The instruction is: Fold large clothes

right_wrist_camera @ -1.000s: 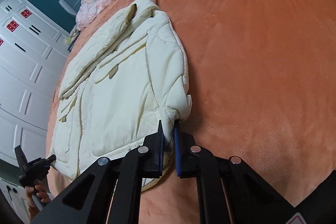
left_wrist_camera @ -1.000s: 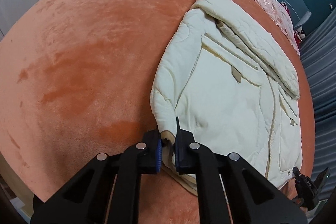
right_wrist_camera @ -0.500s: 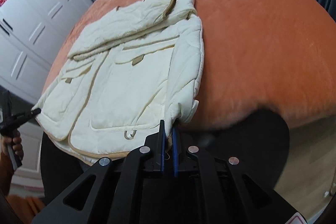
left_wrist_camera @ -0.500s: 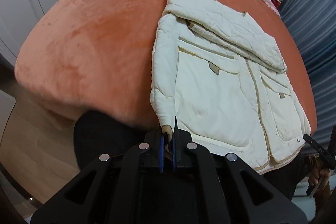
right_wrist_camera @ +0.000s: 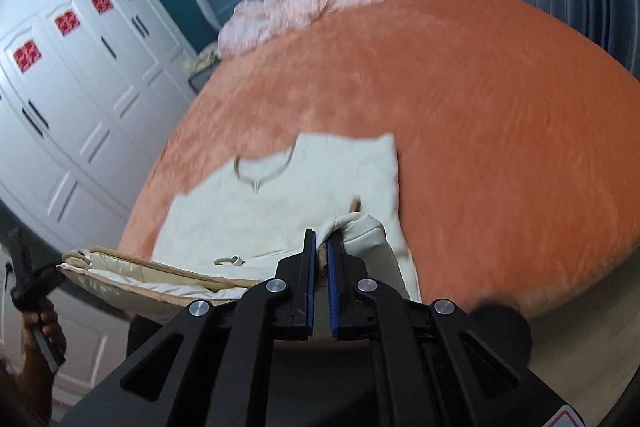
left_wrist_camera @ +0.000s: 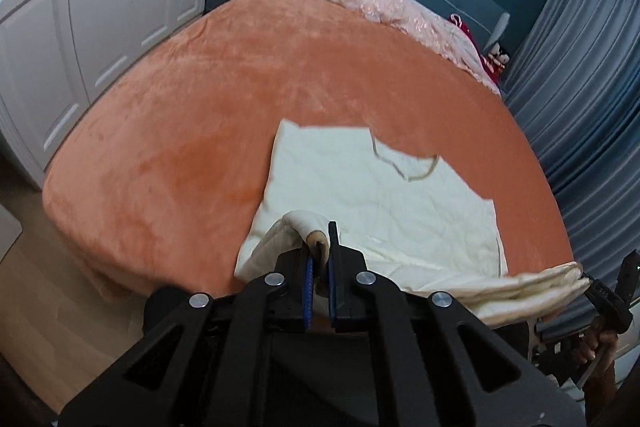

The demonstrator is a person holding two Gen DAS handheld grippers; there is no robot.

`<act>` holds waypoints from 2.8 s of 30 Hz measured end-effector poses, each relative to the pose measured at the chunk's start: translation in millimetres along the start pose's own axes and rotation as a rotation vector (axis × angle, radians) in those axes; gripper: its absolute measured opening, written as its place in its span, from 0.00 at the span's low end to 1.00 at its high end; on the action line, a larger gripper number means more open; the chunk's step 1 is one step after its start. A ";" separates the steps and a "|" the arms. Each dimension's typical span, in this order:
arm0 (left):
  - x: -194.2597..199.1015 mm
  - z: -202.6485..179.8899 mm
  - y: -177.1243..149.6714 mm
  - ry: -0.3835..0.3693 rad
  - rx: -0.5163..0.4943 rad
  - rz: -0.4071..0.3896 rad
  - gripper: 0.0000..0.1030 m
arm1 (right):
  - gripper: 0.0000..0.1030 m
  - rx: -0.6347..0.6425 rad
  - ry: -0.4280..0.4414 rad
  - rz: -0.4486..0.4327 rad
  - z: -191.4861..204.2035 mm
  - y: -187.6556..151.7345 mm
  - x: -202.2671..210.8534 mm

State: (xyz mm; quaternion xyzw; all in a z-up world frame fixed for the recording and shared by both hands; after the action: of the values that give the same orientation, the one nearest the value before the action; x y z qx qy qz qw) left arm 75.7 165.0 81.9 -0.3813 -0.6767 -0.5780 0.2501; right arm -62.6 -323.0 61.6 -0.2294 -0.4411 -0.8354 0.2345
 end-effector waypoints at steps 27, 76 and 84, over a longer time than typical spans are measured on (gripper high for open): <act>-218.9 -22.7 79.0 0.137 0.078 0.043 0.17 | 0.43 -0.134 -0.123 -0.208 -43.8 54.9 -139.7; -249.2 -42.5 126.2 0.085 0.070 0.072 0.08 | 0.04 -0.037 -0.213 0.016 -60.1 83.1 -200.9; -298.3 -51.5 129.3 0.194 0.002 0.138 0.08 | 0.04 -0.069 -0.308 0.108 -85.9 70.0 -250.9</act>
State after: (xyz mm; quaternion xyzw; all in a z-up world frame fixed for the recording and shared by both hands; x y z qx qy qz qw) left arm 348.7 52.4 -63.4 -0.3689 -0.6220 -0.5932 0.3538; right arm 160.8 -383.0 -85.8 -0.3860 -0.4299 -0.7912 0.2005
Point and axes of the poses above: each gripper's, at about its wrist camera, not at the fingertips, and x roughly against the way its jaws point, z to its left, y to its top, the point moved 3 cm from there along -x, roughly the way its jaws point, and after that the axes turned 9 degrees about y, right-handed, at the moved point
